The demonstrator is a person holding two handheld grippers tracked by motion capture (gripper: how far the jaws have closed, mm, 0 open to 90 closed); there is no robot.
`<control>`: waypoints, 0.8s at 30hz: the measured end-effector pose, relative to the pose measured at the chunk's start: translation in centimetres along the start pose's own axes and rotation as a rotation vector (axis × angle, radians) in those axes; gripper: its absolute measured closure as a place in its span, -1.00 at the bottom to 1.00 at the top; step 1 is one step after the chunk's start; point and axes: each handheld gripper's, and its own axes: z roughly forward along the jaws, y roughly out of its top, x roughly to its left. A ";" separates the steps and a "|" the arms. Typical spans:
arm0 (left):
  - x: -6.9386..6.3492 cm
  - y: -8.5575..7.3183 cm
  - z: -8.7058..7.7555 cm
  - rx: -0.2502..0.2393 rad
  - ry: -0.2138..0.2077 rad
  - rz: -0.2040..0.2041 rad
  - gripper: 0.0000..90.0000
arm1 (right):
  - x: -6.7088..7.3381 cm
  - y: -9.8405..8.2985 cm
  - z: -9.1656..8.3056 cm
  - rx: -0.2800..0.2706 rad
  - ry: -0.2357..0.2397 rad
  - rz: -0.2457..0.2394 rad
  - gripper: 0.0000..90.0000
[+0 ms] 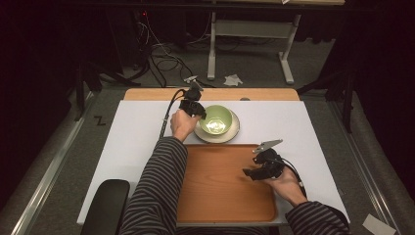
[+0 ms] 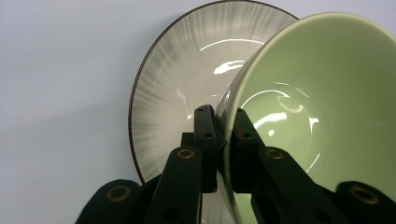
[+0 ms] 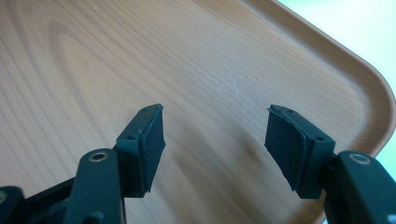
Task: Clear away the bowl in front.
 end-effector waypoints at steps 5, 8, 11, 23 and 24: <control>-0.2 0.0 -0.6 -0.007 -0.009 0.014 0.88 | 0.0 0.0 0.0 0.002 0.001 0.000 -0.14; -0.3 0.0 -0.9 -0.013 -0.014 0.014 0.88 | 0.0 0.0 0.0 0.000 0.006 0.003 -0.14; -0.4 -0.1 -1.3 -0.013 -0.015 0.023 0.88 | 0.0 0.0 0.0 -0.005 0.005 0.003 -0.14; -1.5 -0.6 -3.4 -0.030 -0.047 0.097 0.88 | 0.0 0.0 0.1 -0.001 0.006 0.002 -0.14; -1.6 -0.6 -3.6 -0.029 -0.049 0.103 0.88 | 0.0 0.0 0.1 0.000 0.006 0.003 -0.14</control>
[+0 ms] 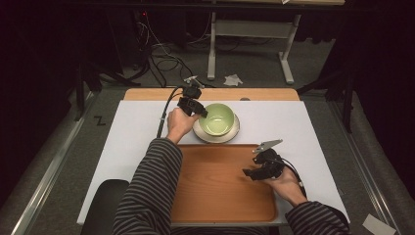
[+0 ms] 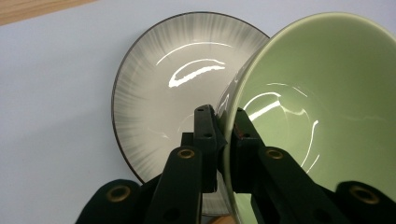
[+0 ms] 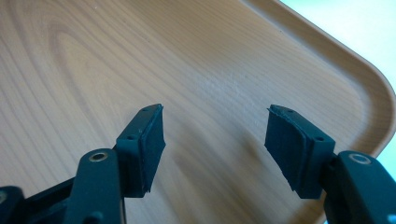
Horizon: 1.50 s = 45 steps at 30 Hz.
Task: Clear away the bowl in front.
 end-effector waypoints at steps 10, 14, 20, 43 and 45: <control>-1.2 -0.6 -1.6 -0.005 -0.009 0.061 0.88 | 0.0 0.0 0.0 0.001 -0.001 -0.002 -0.14; -1.6 -0.8 -2.3 -0.009 -0.020 0.086 0.88 | 0.0 0.0 0.0 -0.001 -0.001 -0.001 -0.14; -2.0 -1.4 -2.9 -0.017 -0.040 0.101 0.88 | 0.0 0.0 -0.1 0.001 -0.005 0.001 -0.14; -3.1 -5.6 -6.0 -0.028 -0.099 0.168 0.88 | 0.0 0.0 -0.1 -0.001 -0.004 0.008 -0.14; -3.3 -5.9 -6.2 -0.026 -0.100 0.174 0.88 | 0.0 0.0 -0.1 -0.001 -0.006 0.007 -0.14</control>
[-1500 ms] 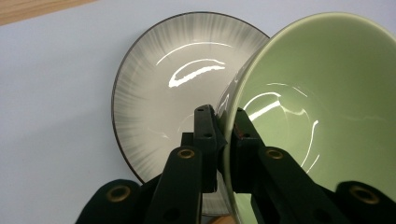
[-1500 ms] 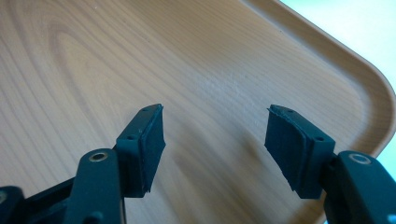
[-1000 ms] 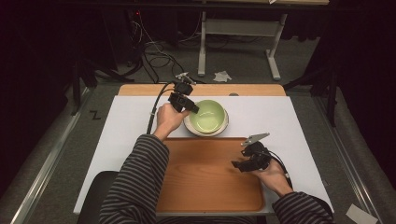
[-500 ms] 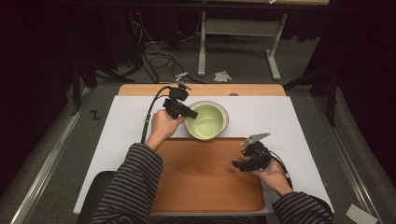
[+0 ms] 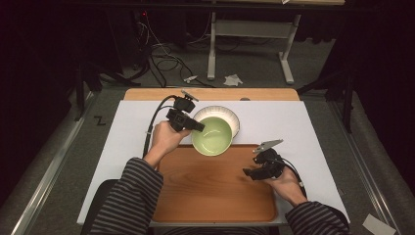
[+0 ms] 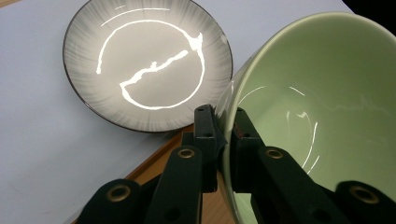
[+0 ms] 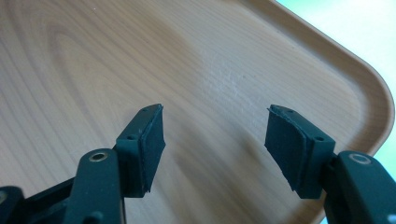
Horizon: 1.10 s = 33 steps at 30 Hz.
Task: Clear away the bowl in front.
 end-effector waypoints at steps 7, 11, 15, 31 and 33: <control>-0.6 -1.1 -0.4 0.001 -0.011 0.012 0.88 | 0.0 0.0 0.0 0.003 -0.001 -0.002 -0.14; -0.5 -1.6 -0.5 0.010 -0.016 0.011 0.88 | 0.0 0.0 0.0 0.003 -0.001 -0.008 -0.14; -0.3 -2.1 -0.3 0.016 -0.020 0.005 0.88 | 0.0 0.0 0.0 0.003 0.000 -0.007 -0.14; -1.2 -3.9 1.6 0.088 -0.027 0.038 0.88 | 0.0 0.0 0.0 0.003 -0.002 -0.008 -0.14; -1.2 -4.1 2.0 0.094 -0.031 0.035 0.88 | 0.0 0.0 0.0 0.000 0.002 -0.002 -0.14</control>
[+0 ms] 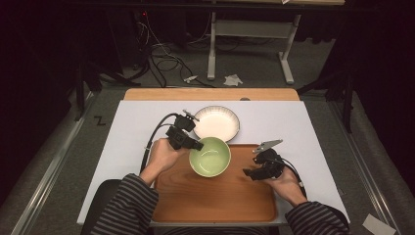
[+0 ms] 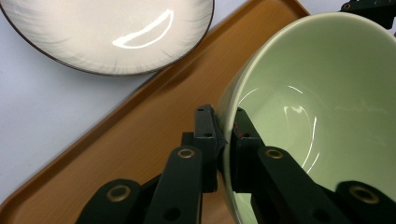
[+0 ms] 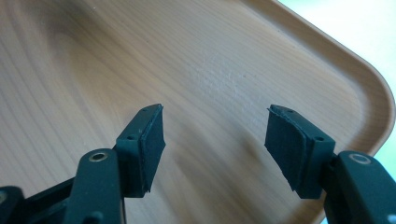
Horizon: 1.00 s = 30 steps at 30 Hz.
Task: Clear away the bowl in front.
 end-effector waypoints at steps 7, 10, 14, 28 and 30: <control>-0.1 -0.6 1.2 0.037 0.000 0.004 0.88 | 0.0 0.0 0.0 0.001 -0.001 -0.004 -0.14; -0.1 -0.6 1.8 0.049 0.007 0.012 0.88 | 0.0 0.0 0.0 0.004 -0.003 -0.005 -0.14; -0.2 -0.6 2.3 0.065 0.005 0.009 0.88 | 0.0 0.0 0.0 0.001 -0.001 -0.001 -0.14; -0.5 -0.7 3.8 0.104 0.003 0.013 0.88 | 0.0 0.0 0.0 0.004 -0.001 -0.001 -0.14; -0.6 -0.7 3.9 0.106 0.008 0.016 0.88 | 0.0 0.0 0.1 0.002 0.003 0.000 -0.14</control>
